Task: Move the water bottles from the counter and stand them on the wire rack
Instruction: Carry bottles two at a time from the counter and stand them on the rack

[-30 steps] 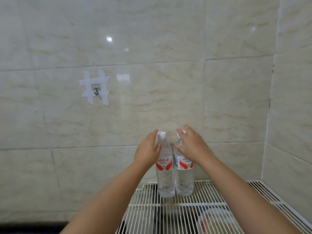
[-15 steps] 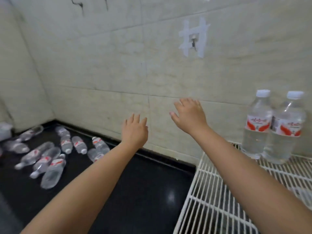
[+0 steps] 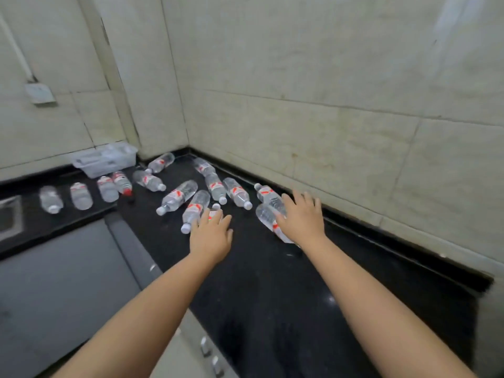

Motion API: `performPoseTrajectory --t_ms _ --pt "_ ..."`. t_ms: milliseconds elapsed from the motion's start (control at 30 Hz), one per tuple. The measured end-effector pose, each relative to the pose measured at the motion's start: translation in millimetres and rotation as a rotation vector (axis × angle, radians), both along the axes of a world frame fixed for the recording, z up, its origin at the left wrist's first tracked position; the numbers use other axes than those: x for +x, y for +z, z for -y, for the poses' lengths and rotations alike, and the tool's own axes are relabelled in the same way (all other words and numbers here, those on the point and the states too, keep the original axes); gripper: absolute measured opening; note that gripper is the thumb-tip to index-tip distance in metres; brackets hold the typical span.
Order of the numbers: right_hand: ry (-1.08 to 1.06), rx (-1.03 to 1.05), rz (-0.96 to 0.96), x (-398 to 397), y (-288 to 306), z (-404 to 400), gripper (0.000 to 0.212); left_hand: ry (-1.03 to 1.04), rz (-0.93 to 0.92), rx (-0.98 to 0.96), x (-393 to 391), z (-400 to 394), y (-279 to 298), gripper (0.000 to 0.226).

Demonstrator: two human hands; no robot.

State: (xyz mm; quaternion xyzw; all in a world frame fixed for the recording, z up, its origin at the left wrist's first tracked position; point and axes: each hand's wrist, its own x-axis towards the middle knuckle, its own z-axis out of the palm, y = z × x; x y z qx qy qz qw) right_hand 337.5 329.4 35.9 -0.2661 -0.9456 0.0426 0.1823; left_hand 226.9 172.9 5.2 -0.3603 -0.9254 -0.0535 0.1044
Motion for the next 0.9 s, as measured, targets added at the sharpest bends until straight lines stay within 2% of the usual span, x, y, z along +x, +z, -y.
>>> performPoseTrajectory --t_ms 233,433,667,800,900 --pt "-0.057 -0.154 0.196 -73.9 -69.0 25.9 0.049 0.030 0.211 -0.012 -75.6 24.6 -55.2 0.043" --pt "-0.171 -0.220 0.272 -119.3 -104.7 -10.3 0.045 0.003 0.335 -0.062 -122.4 0.2 -90.6 0.045" --pt "-0.236 -0.264 0.307 -186.6 -143.9 -68.9 0.054 -0.022 0.378 -0.088 -193.0 -40.0 -114.8 0.048" --pt "-0.340 -0.304 0.322 -215.3 -166.8 -95.5 0.069 0.040 0.540 -0.012 -220.9 -68.1 -128.1 0.061" --pt "-0.402 -0.190 0.375 -224.1 -179.6 -107.3 0.075 0.115 0.698 0.062 -227.9 -81.9 -136.0 0.078"
